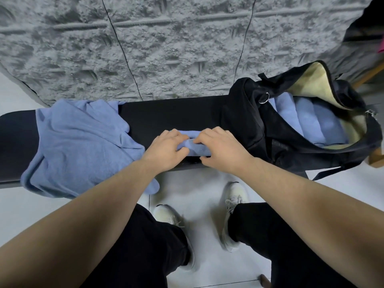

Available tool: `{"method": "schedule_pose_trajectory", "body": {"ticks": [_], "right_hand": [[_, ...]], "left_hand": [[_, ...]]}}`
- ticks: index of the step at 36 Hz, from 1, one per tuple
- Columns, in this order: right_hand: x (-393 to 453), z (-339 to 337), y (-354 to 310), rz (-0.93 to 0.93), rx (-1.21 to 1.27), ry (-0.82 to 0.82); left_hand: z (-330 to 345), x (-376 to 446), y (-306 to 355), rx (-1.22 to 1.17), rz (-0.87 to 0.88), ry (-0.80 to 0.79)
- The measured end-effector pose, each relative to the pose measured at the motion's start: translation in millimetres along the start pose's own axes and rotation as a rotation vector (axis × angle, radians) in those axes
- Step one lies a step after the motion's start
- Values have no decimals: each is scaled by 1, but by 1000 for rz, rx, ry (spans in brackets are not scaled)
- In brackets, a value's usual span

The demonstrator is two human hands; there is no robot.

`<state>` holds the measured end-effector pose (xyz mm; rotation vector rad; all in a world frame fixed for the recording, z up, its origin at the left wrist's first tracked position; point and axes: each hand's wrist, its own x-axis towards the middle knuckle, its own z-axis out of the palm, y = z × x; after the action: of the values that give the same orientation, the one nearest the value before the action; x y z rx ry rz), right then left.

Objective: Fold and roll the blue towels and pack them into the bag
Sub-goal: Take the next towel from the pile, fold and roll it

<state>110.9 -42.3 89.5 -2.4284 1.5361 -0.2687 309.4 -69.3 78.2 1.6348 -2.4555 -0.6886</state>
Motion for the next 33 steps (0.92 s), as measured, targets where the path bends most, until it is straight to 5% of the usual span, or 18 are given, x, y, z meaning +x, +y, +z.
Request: {"method": "schedule_pose_trajectory", "body": {"ticks": [11,33], "right_hand": [[7,9,7,28,21,6],[3,3,5,108,61,-183]], "left_hand": [[3,-6,-7,41,211,264],[2,-4,-2,-41,156,100]]}}
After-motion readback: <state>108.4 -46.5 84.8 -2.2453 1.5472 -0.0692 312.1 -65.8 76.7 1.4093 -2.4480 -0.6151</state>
